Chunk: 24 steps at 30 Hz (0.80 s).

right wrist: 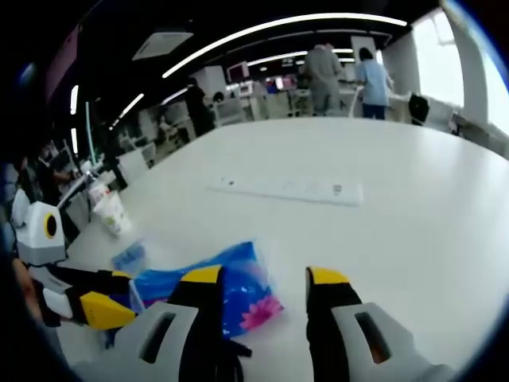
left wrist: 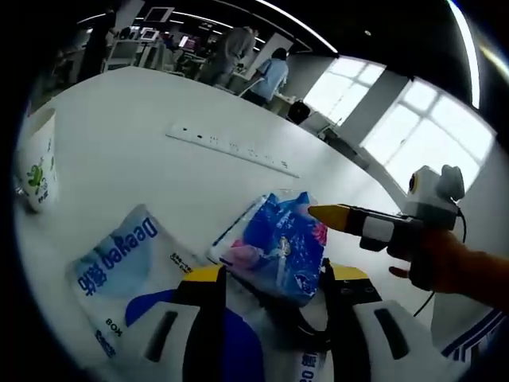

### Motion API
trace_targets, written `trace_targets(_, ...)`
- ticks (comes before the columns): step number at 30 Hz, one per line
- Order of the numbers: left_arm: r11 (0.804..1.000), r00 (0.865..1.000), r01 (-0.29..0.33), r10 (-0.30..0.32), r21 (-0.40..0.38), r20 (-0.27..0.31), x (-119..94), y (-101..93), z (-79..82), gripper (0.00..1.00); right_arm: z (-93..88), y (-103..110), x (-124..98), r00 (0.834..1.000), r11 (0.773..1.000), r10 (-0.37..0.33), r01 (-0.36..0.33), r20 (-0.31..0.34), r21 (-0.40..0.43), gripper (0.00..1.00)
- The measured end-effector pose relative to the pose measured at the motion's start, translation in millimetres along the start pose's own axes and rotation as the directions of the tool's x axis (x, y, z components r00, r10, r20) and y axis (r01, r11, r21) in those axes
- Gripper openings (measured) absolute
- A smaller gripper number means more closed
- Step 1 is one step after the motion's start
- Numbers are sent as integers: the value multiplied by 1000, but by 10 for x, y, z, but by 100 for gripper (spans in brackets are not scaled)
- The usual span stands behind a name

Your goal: Arrange the tabletop items into an orderly group along one side of the table until the central work area is clear of visible clutter.

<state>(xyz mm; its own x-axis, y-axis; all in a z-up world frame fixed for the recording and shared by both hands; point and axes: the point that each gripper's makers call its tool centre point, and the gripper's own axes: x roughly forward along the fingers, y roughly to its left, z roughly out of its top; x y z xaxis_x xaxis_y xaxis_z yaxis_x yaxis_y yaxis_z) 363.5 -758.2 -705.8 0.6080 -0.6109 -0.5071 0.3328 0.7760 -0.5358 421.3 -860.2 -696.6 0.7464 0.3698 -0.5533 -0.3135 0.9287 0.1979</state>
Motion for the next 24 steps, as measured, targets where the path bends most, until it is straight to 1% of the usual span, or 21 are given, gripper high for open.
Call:
trace_targets(4,1000,1000,-3,3,-2,1,11,3,2,48,-1,-11,13,1000,1000,3,-3,0,5,37)
trace_targets(7,999,1000,7,-7,-35,10,31,-13,20,48,-3,-24,30,1000,1000,1,-1,1,6,36)
trace_targets(13,1000,1000,1,-1,-26,5,47,-1,25,47,-1,-24,63,1000,1000,5,-5,-2,3,35)
trace_targets(18,1000,1000,-5,5,-29,4,53,11,20,45,-16,-11,92,1000,1000,11,-11,-10,1,32)
trace_targets(24,999,1000,-12,12,-45,6,63,43,29,40,-36,6,99,1000,1000,17,-17,-18,5,28)
